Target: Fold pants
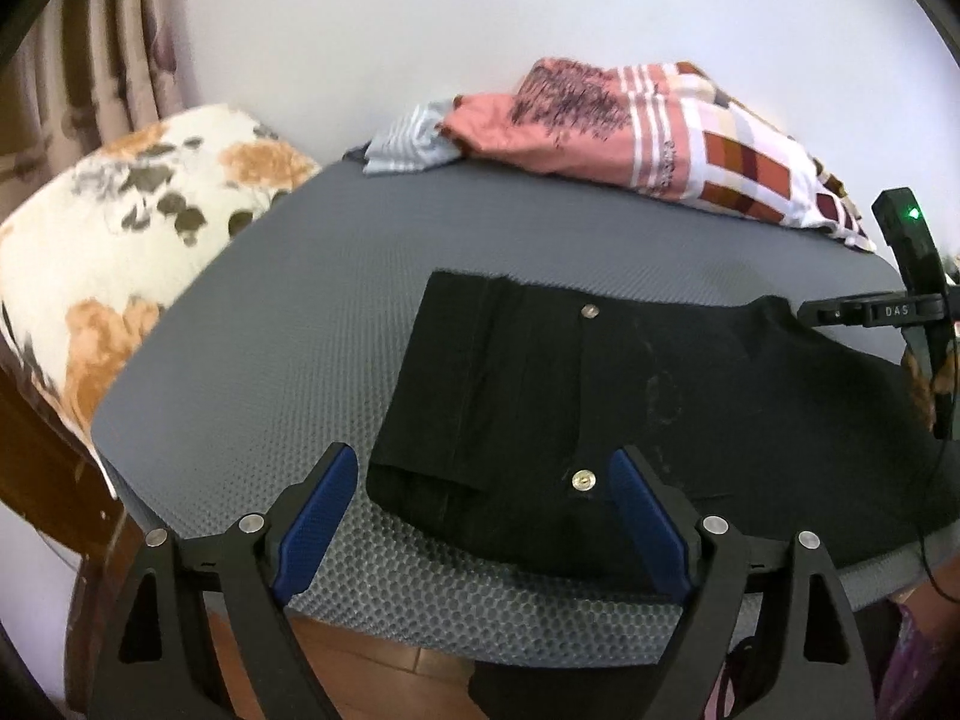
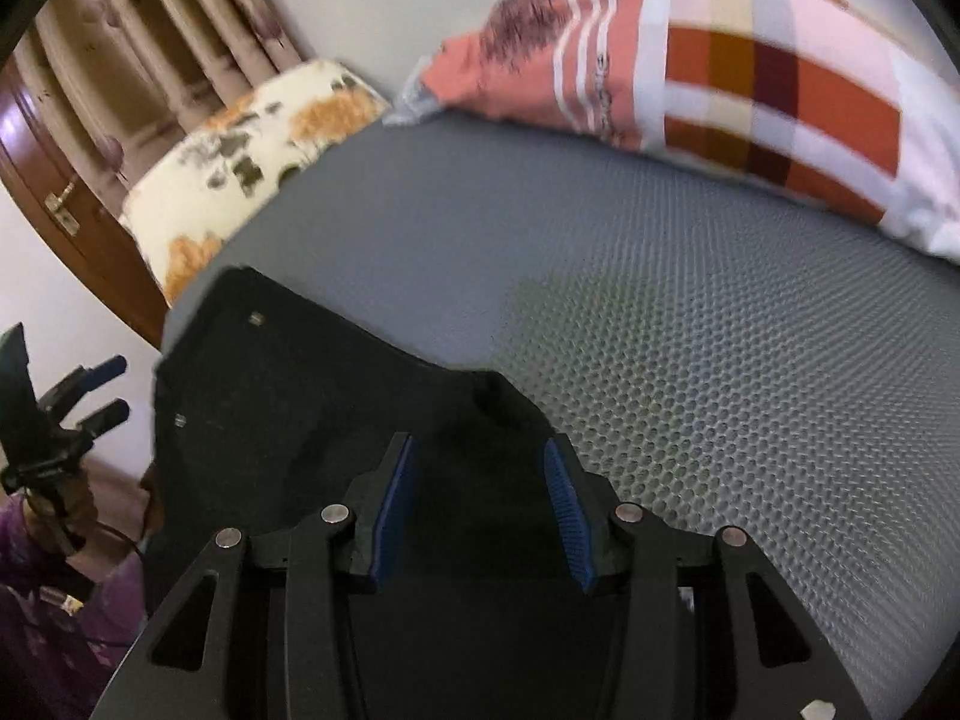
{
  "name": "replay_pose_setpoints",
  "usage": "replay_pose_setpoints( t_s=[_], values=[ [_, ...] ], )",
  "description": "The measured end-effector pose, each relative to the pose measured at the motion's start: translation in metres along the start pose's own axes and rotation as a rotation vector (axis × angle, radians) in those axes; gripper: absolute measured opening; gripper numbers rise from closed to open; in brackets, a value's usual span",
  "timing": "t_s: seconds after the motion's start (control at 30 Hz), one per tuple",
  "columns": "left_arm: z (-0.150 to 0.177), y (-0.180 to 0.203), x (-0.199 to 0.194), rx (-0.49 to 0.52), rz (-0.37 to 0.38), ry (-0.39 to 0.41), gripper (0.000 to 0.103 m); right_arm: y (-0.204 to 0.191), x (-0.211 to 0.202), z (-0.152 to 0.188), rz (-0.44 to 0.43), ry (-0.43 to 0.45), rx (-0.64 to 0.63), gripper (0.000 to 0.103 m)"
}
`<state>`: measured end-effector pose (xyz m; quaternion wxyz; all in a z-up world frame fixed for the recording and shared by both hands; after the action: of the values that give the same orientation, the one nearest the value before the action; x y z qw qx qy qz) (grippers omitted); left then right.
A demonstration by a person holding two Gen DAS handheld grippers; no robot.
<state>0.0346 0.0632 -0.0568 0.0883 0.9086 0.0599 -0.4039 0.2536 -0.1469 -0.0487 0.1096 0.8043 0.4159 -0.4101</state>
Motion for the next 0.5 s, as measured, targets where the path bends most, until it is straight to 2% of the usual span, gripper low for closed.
replay_pose_setpoints(
  t_s=[0.13,0.2,0.23,0.37,0.5],
  values=[
    [0.001,-0.008,0.01,-0.055,0.004,-0.035,0.086,0.001,0.018,0.001,-0.082,-0.021,0.012,0.035],
    [0.001,-0.012,0.013,-0.08,0.003,-0.048,0.086,-0.003,0.026,-0.002,-0.1,-0.031,-0.008,0.018],
    [0.002,-0.015,0.016,-0.097,0.007,-0.059,0.086,-0.004,0.026,-0.004,-0.113,-0.023,-0.008,0.015],
    [0.002,-0.024,0.021,-0.151,0.011,-0.079,0.086,-0.006,0.025,-0.012,-0.066,0.022,-0.022,0.009],
    [0.002,-0.032,0.023,-0.173,-0.021,-0.054,0.087,0.005,0.024,-0.016,-0.009,0.066,0.016,0.005]
  ],
)
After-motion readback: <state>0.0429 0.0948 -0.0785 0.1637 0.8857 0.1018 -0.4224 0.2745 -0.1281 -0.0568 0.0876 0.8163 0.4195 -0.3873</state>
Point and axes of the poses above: each gripper's, at about its wrist camera, not at the fingertips, and x roughly the way its jaws point, y to its right, z to its underside, the point moved 3 cm from there along x, roughly the way its jaws point, and after that the axes turned 10 degrees about -x, right-handed, at the moved point
